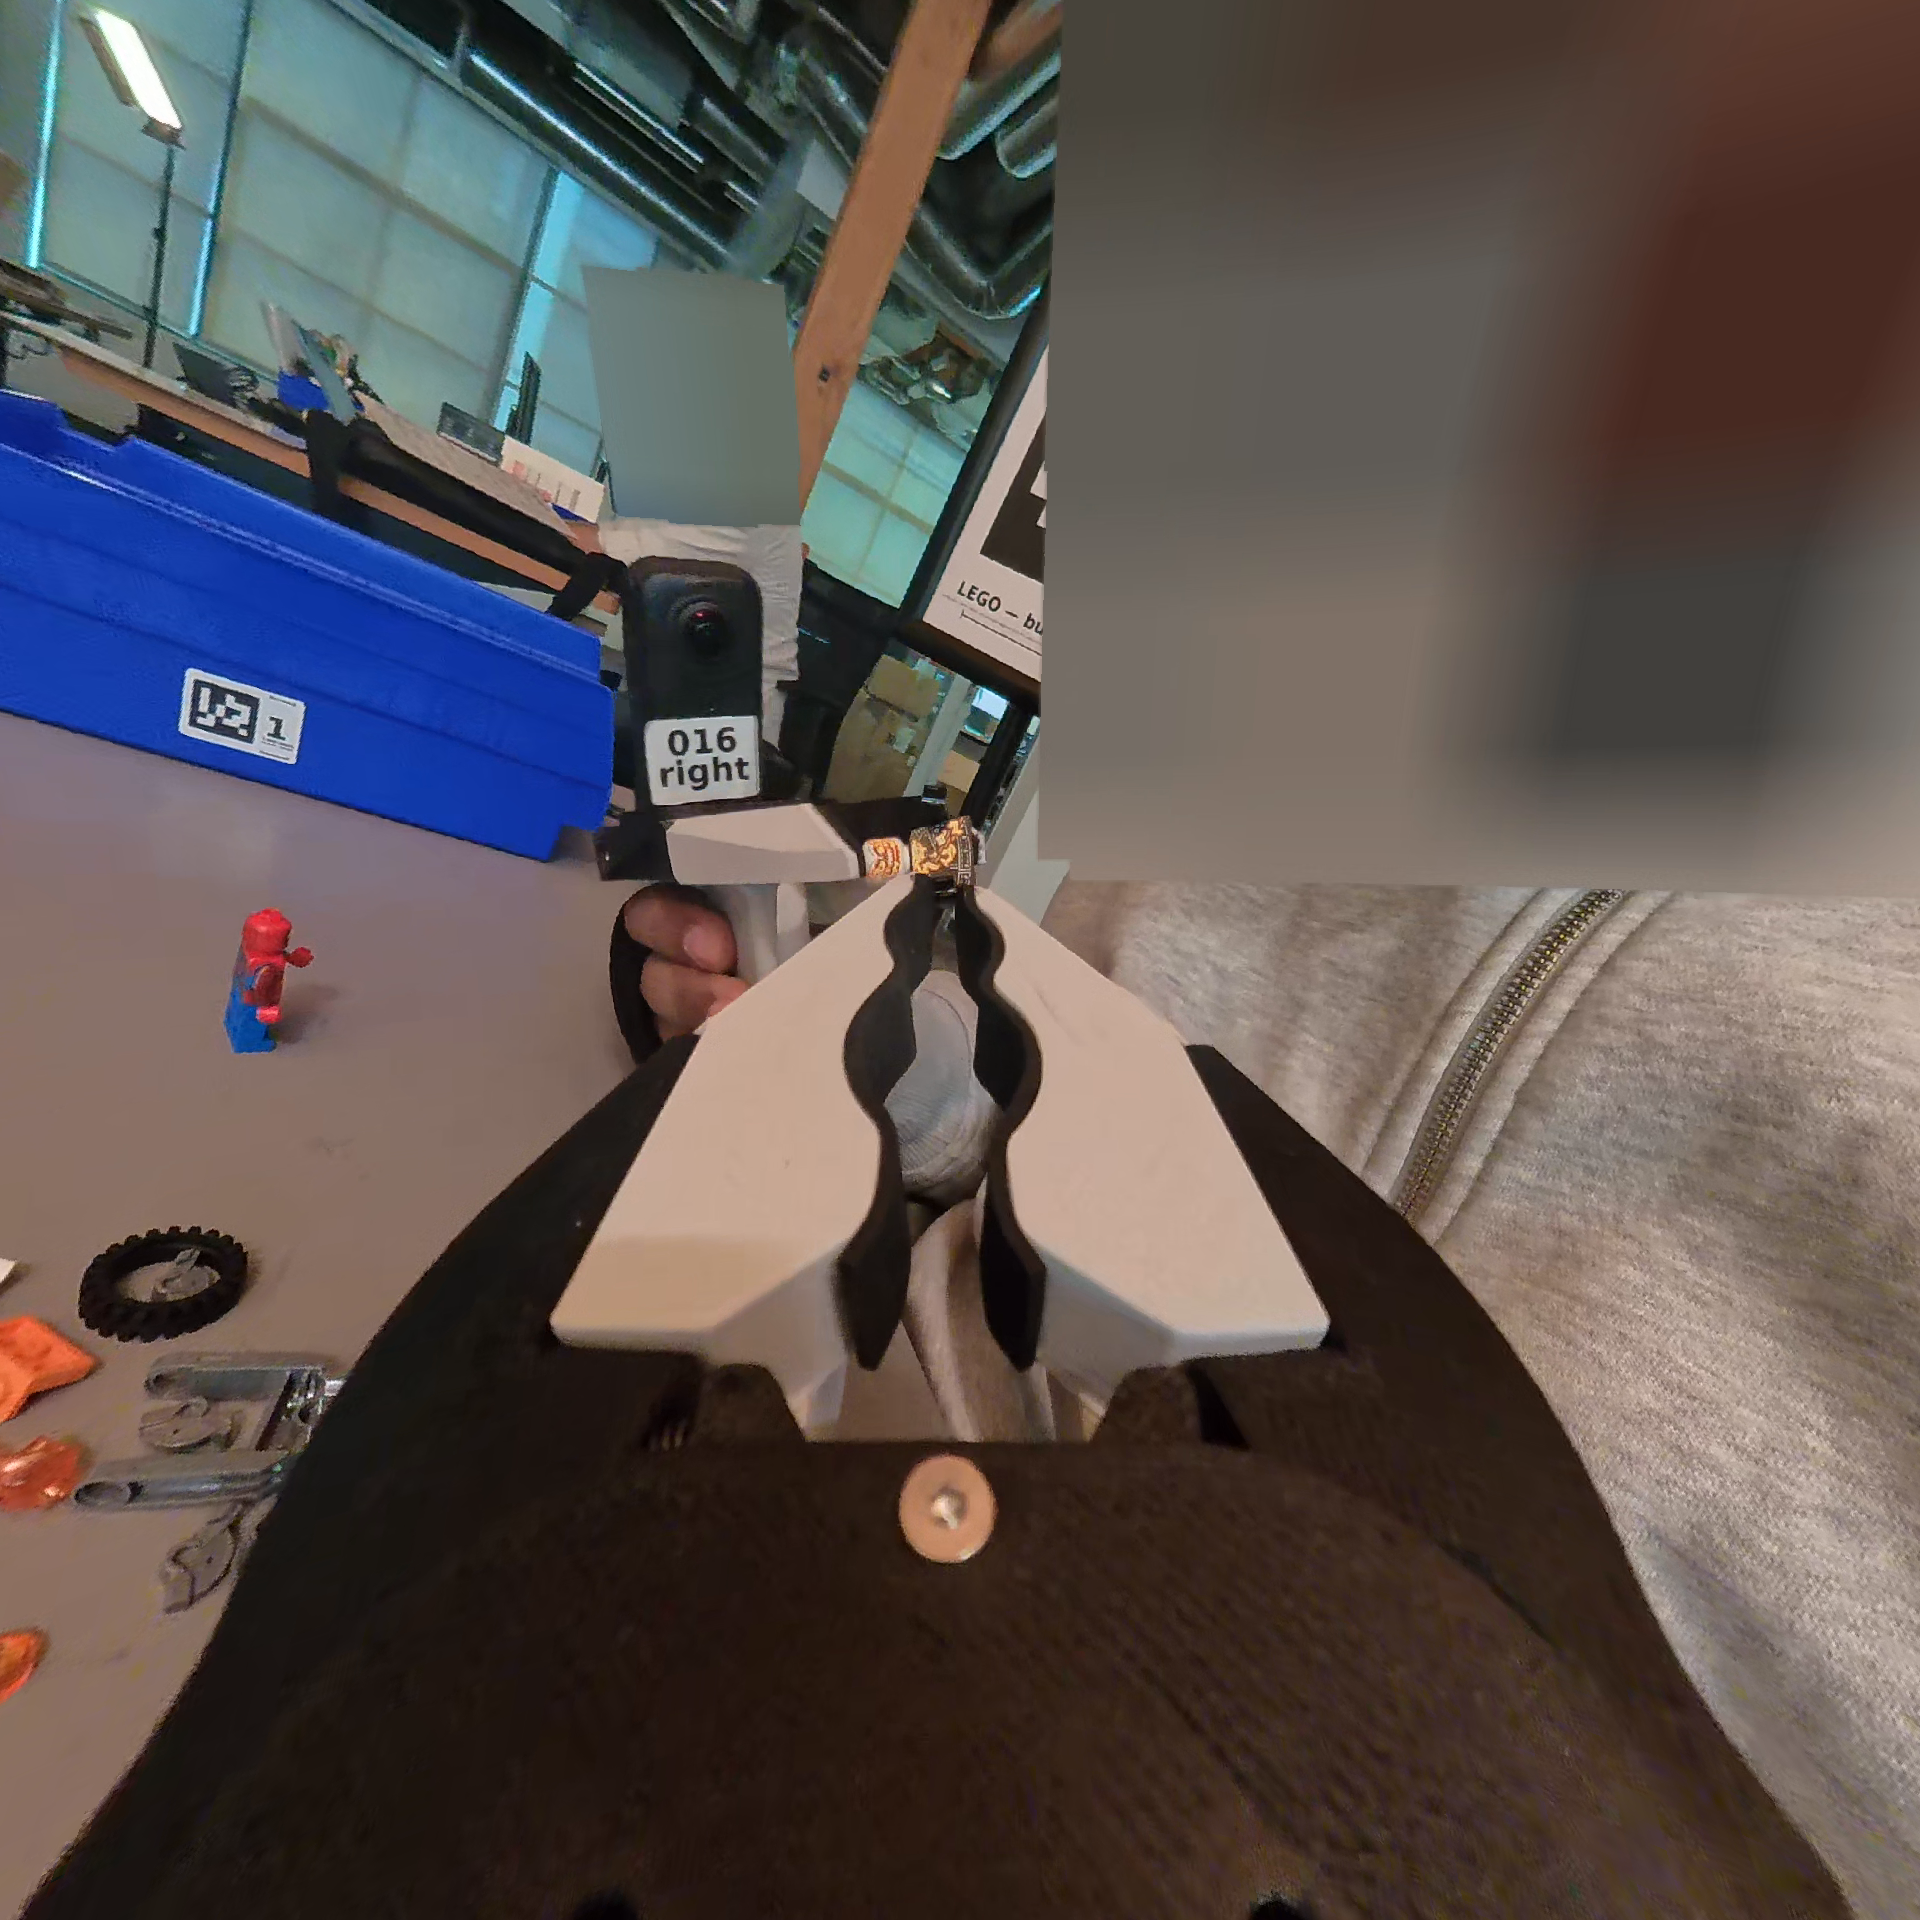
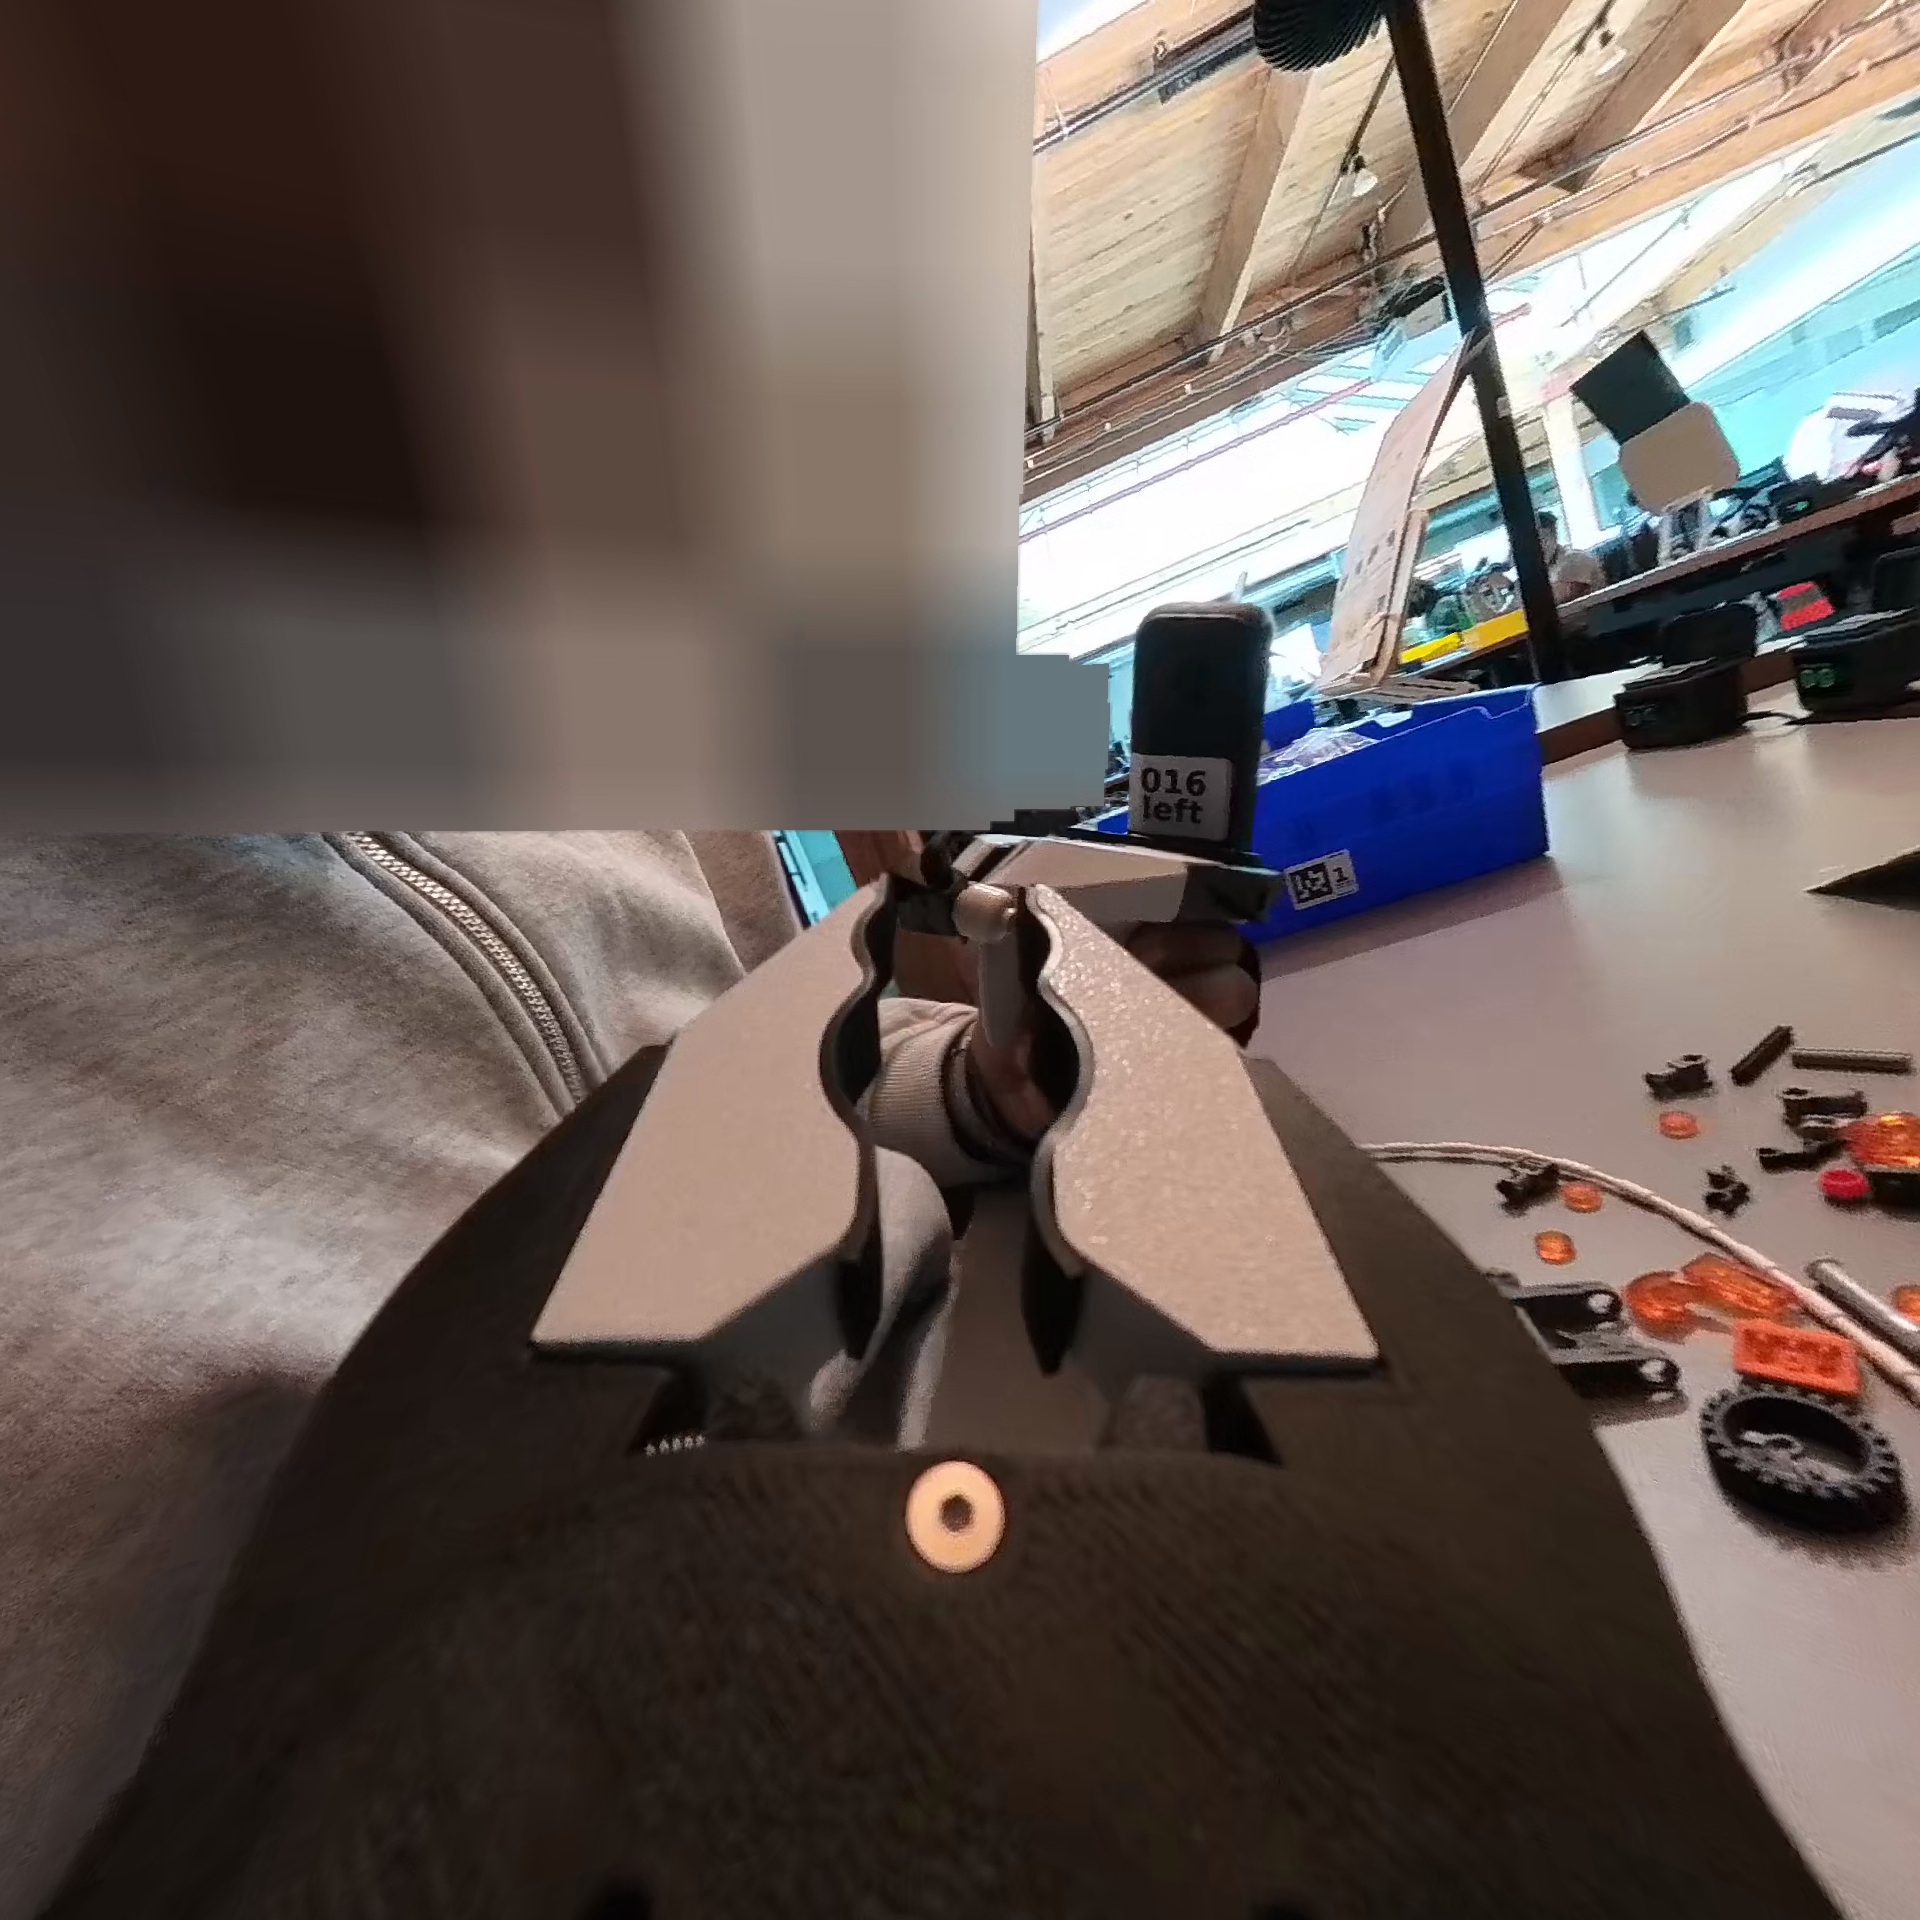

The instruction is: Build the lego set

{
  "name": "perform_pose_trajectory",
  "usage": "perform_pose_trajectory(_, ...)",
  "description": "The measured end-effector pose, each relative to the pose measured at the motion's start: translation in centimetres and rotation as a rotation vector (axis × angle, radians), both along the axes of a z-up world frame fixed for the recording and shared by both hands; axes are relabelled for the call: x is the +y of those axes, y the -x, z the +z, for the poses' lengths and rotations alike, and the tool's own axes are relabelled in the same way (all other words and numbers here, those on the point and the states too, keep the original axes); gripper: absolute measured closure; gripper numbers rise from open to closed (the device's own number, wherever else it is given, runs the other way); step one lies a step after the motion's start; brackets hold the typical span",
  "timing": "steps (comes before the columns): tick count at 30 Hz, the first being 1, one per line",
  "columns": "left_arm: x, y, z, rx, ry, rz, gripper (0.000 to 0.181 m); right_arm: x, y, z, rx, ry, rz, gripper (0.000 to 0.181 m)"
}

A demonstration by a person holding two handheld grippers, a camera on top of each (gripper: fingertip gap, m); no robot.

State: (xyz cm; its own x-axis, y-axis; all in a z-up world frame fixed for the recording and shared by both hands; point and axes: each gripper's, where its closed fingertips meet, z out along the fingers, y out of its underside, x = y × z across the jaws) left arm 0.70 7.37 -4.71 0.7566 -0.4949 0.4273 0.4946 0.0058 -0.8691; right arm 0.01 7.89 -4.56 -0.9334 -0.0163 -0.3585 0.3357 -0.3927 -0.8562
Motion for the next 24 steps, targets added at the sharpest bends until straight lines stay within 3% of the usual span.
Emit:
perform_pose_trajectory(9, 0.0, -0.4, 0.1, 0.023, -0.009, -0.007, 0.181, 0.0, -0.2, 0.1, -0.044, 0.029, 0.064, 0.161)
perform_pose_trajectory(24, -0.1, 0.7, -0.2, -0.113, 0.013, -0.043, 0.172, 0.1, 0.4, -0.1, -0.006, -0.015, -0.034, 0.160)
